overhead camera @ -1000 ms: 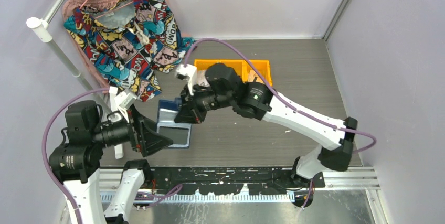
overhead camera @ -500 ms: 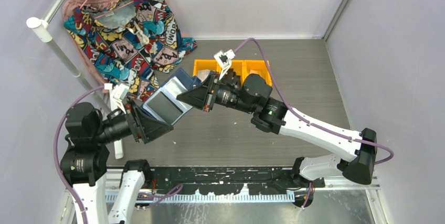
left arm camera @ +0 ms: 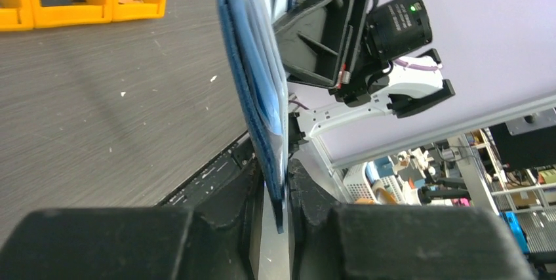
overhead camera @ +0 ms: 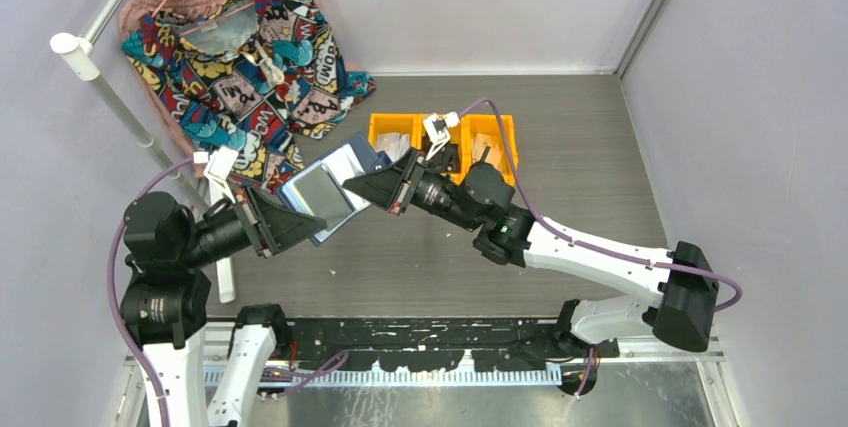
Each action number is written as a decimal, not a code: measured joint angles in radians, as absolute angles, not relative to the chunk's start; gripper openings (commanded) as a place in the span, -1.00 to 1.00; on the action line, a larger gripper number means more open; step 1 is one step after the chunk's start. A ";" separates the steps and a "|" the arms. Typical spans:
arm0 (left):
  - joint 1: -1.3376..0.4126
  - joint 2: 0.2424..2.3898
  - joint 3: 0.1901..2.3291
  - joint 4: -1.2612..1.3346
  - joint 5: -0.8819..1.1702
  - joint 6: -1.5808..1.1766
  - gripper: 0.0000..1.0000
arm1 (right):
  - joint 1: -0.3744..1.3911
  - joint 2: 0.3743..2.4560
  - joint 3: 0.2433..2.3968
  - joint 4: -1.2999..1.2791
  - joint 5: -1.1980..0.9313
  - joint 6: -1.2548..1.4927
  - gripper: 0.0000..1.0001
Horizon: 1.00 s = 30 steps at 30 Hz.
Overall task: Take the credit cards out of the card holder
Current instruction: Open the card holder, then remove the credit card from the card holder.
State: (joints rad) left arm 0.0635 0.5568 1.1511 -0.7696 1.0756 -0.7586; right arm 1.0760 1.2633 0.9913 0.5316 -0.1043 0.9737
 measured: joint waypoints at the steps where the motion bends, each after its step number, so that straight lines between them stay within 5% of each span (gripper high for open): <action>1: 0.064 0.557 1.151 -0.777 1.060 -0.754 -0.69 | 1.076 1.263 0.984 0.549 -0.100 0.983 -0.99; 8: 0.063 0.556 1.128 -0.800 0.978 -0.752 -0.51 | 1.081 1.263 0.949 0.622 -0.072 1.025 -0.98; 15: 0.063 0.556 1.068 -0.741 0.971 -0.830 -0.07 | 1.090 1.263 0.918 0.649 -0.065 1.052 -0.98; 18: 0.063 0.549 1.045 -0.686 0.986 -0.879 -0.13 | 1.098 1.263 0.912 0.660 -0.065 1.060 -0.99; 25: 0.063 0.526 1.031 -0.620 1.009 -0.934 -0.65 | 1.099 1.263 0.912 0.683 -0.064 1.079 -0.97; 27: 0.063 0.525 1.032 -0.614 1.015 -0.935 -0.75 | 1.099 1.263 0.909 0.680 -0.062 1.080 -0.70; 30: 0.063 0.528 1.042 -0.633 1.011 -0.911 -0.86 | 1.098 1.263 0.904 0.667 -0.051 1.088 0.04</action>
State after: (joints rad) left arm 0.0628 0.5278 1.0416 -0.6327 1.0107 -0.9108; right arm 1.0985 1.2633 0.9039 0.6674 -0.0509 1.0878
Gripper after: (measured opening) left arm 0.200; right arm 0.229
